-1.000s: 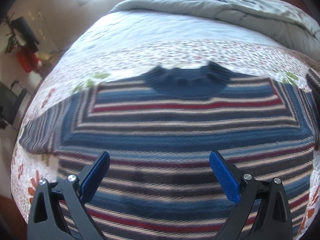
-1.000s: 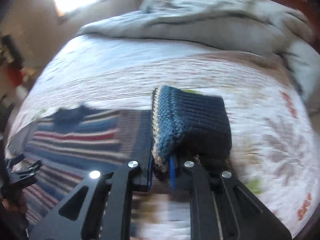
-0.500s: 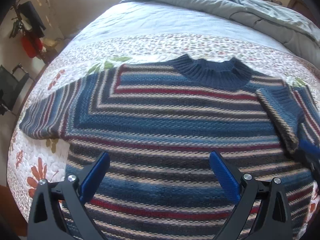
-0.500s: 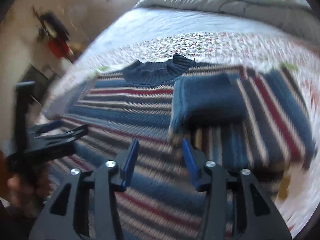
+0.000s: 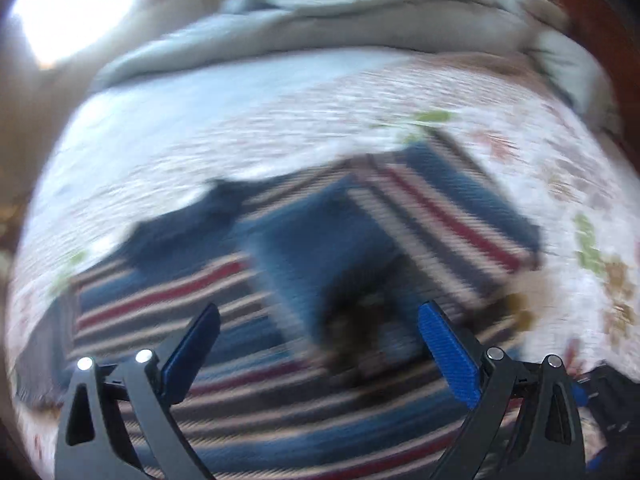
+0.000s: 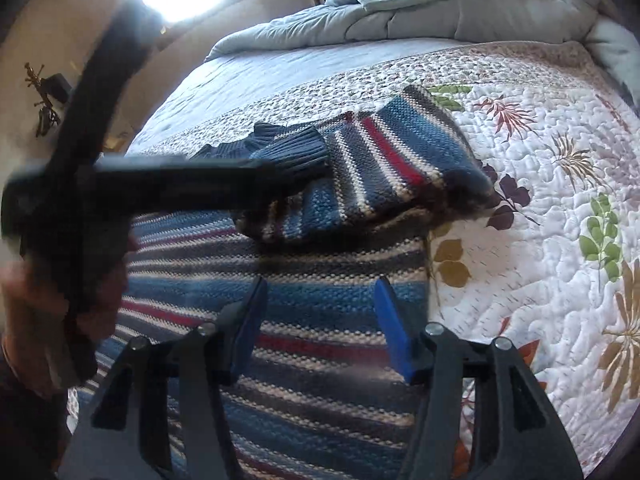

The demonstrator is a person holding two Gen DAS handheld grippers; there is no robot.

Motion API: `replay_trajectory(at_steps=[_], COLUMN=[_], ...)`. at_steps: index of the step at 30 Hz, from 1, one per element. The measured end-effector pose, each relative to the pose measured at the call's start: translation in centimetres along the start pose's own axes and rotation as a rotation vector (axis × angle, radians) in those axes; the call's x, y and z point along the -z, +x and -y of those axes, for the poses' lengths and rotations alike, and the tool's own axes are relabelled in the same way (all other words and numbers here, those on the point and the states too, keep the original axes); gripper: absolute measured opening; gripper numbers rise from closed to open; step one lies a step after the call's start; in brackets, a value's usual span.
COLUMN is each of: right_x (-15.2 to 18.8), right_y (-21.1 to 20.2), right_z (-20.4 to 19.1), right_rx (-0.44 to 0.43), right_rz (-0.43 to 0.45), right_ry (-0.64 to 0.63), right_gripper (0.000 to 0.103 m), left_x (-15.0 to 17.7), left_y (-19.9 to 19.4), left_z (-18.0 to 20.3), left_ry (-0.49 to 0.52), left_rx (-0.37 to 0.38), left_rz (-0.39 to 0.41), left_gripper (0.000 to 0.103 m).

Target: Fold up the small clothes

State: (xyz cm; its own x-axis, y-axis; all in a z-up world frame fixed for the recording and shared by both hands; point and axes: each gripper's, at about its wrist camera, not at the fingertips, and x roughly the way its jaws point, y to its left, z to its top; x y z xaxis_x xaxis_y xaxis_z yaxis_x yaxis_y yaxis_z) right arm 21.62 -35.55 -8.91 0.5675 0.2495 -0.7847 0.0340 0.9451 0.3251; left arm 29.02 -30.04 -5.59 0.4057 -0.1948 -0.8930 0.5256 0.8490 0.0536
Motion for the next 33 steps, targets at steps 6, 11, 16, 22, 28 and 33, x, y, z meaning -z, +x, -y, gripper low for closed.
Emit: replay_trajectory(at_steps=[6,11,16,22,28,33], right_x=[0.8,0.9,1.0,1.1,1.2,1.3], right_y=[-0.1,0.1,0.4,0.6,0.9,1.6], right_z=[1.1,1.9,1.9,1.8,1.6,1.2], right_rx=[-0.033,-0.056,-0.064,-0.066,-0.056,-0.029], right_rz=[-0.013,-0.019,-0.029,-0.028,-0.03,-0.044], right_ry=[0.014,0.046,0.064,0.064,0.054,0.039], right_gripper=[0.061,0.064,0.066,0.066,0.066,0.066], left_x=[-1.7,-1.5,-1.4,-1.6,-0.1,3.5], left_y=[4.1,5.5,5.2,1.5,-2.3,-0.3], left_z=[1.5,0.5,-1.2,-6.0,-15.2,-21.5], left_ry=[0.13,0.152,0.11,-0.042,-0.277,-0.409], left_rx=[-0.058,-0.081,-0.094,-0.082,-0.172,-0.186], left_rz=[-0.082,-0.103,-0.076,0.06,0.192,0.13], left_gripper=[0.071,0.048,0.014,0.012,0.012,0.012])
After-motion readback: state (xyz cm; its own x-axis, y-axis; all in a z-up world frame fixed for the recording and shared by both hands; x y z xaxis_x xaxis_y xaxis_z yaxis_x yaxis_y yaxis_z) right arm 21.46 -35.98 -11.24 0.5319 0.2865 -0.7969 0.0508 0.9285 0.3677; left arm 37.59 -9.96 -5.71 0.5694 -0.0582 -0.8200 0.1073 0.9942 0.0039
